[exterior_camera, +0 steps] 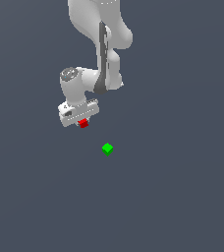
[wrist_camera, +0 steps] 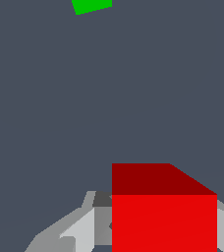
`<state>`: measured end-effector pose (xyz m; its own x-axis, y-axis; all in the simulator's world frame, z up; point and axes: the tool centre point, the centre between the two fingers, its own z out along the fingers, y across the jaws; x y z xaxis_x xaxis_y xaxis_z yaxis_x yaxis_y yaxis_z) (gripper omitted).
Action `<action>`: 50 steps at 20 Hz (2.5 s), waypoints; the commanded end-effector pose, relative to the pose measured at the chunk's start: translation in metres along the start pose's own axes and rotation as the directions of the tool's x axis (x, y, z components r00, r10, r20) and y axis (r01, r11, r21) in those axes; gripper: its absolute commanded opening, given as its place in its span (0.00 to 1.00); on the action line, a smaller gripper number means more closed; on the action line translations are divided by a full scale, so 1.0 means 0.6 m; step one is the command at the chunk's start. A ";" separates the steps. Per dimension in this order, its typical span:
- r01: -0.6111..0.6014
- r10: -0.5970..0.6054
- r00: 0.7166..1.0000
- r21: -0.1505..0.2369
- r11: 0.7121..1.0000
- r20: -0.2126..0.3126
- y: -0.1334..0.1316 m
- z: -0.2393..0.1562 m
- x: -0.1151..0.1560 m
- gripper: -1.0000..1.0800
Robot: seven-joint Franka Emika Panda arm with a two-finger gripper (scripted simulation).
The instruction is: Stack the red cube on top of the green cube.
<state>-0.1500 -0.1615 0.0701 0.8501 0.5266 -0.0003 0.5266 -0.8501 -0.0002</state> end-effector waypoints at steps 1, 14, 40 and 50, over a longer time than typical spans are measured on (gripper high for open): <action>0.000 0.000 1.000 0.000 1.000 0.000 0.000 -0.027 0.000 0.00; 0.000 0.000 1.000 0.000 1.000 0.000 0.002 -0.081 0.002 0.00; 0.000 0.000 1.000 0.000 1.000 -0.001 -0.066 0.001 0.269 0.00; 0.000 0.000 1.000 0.000 1.000 0.000 -0.074 0.014 0.314 0.00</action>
<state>-0.0150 -0.0253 0.0619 0.8495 0.5276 -0.0005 0.5276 -0.8495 -0.0007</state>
